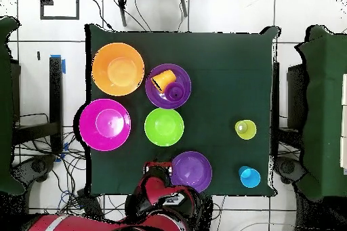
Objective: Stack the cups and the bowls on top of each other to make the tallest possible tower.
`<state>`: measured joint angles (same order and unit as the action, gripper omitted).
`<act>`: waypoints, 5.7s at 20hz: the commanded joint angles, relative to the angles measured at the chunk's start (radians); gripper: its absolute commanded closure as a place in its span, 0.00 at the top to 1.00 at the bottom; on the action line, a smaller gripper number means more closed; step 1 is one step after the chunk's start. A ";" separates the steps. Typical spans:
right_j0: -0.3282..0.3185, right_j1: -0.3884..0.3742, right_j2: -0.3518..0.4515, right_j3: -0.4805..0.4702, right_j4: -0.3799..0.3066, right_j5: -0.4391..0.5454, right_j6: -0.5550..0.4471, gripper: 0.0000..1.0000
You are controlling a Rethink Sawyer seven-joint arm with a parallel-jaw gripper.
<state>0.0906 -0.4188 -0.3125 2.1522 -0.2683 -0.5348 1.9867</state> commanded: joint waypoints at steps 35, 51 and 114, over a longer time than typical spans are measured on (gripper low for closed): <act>-0.220 -0.125 0.327 -0.005 0.002 0.288 0.142 1.00; -0.282 -0.168 0.302 0.142 -0.130 0.208 0.123 1.00; -0.406 0.190 0.215 -0.140 -0.348 0.027 0.081 1.00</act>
<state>-0.3179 -0.3090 -0.1456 2.1892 -0.6190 -0.4750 1.9867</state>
